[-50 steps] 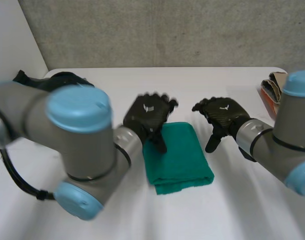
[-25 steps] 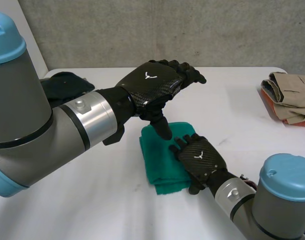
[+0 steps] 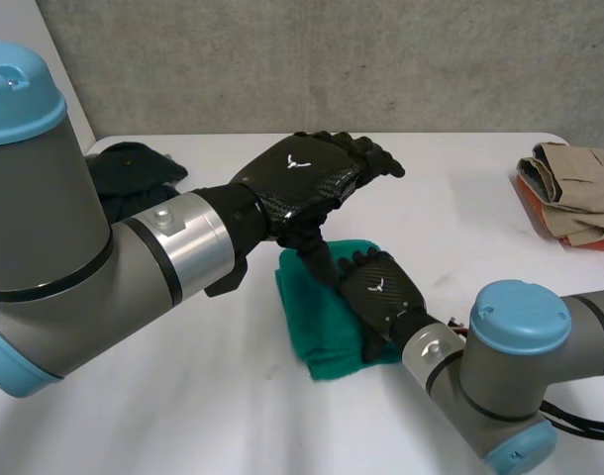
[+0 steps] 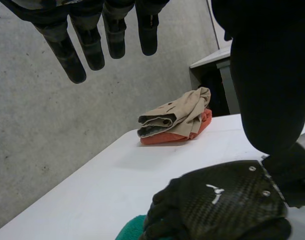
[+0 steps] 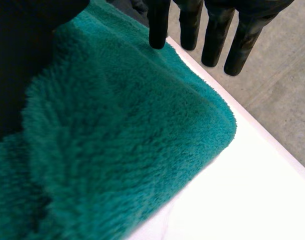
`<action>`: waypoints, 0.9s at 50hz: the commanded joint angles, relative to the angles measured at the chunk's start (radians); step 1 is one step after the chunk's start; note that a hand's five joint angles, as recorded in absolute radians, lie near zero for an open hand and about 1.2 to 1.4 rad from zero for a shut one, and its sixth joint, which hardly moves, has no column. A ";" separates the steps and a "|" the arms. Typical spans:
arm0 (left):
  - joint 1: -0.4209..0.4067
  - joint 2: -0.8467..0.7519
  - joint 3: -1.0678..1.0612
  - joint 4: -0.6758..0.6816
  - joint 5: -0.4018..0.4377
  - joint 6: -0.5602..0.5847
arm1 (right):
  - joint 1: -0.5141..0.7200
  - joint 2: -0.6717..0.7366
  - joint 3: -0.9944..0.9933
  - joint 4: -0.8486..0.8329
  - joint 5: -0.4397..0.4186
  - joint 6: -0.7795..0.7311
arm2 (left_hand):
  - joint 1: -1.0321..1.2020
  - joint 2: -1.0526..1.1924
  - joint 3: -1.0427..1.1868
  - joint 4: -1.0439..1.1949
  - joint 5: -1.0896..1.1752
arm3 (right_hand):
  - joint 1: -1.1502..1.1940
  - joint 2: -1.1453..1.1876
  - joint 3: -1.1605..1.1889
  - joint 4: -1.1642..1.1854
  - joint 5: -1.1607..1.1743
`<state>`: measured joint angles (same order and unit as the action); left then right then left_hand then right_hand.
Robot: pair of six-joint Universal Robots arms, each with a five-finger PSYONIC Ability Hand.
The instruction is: Fold the laundry.
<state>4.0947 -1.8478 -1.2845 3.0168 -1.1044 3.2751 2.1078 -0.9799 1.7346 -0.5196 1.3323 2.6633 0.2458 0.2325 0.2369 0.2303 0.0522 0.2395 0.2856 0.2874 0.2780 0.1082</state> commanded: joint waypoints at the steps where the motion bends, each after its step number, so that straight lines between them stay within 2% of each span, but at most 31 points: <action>1: 0.003 0.002 -0.015 0.001 0.000 0.001 | 0.000 0.032 -0.070 0.009 -0.013 0.001 | -0.018 -0.004 -0.009 -0.002 0.001 | 0.487 0.441 0.440 0.449 0.444; 4: 0.004 0.004 -0.015 0.001 0.000 0.000 | -0.002 0.056 -0.105 0.009 -0.015 0.004 | -0.018 -0.004 -0.009 -0.002 0.001 | 1.033 0.987 0.985 0.994 0.989; 5: 0.004 0.004 -0.016 0.001 0.000 -0.002 | -0.002 0.061 -0.115 0.009 -0.015 0.004 | -0.018 -0.004 -0.009 -0.002 0.001 | 1.142 1.096 1.094 1.104 1.099; 14: 0.006 0.009 -0.013 0.002 0.000 0.000 | -0.020 0.063 -0.182 0.010 -0.016 0.007 | -0.018 -0.004 -0.009 -0.002 0.001 | 1.157 1.111 1.109 1.118 1.114; 19: 0.012 0.010 -0.013 0.002 0.000 0.001 | -0.106 0.067 -0.233 0.013 -0.019 0.007 | -0.015 -0.001 -0.006 0.001 0.004 | 1.157 1.111 1.109 1.118 1.114; 22: 0.019 0.013 -0.013 0.002 -0.005 0.001 | -0.149 0.067 -0.271 0.015 -0.041 0.007 | -0.012 0.002 -0.003 0.004 0.007 | 1.157 1.111 1.109 1.118 1.114; 28: 0.048 0.033 -0.015 0.002 -0.023 -0.002 | -0.222 0.064 -0.360 0.015 -0.139 0.015 | -0.012 0.002 -0.003 0.004 0.007 | 1.157 1.111 1.109 1.118 1.114; 31: 0.059 0.035 -0.013 0.002 -0.022 -0.003 | -0.247 0.064 -0.406 0.015 -0.140 0.017 | -0.012 0.002 -0.003 0.004 0.007 | 1.157 1.111 1.109 1.118 1.114; 38: 0.064 0.035 -0.006 0.002 -0.023 -0.003 | -0.325 0.112 -0.630 0.001 -0.159 0.030 | -0.012 0.002 -0.003 0.004 0.007 | 1.157 1.111 1.109 1.118 1.114; 45: 0.061 0.036 -0.006 0.002 -0.023 -0.003 | -0.477 0.178 -0.878 -0.062 -0.177 0.185 | -0.012 0.002 -0.003 0.004 0.007 | 1.157 1.111 1.109 1.118 1.114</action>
<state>4.1595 -1.8123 -1.2908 3.0189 -1.1279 3.2710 1.7502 -0.8528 1.0336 -0.5331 1.1720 2.7266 0.2458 0.2325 0.2369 0.2303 0.0520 0.9445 1.1731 1.1642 1.1889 0.9417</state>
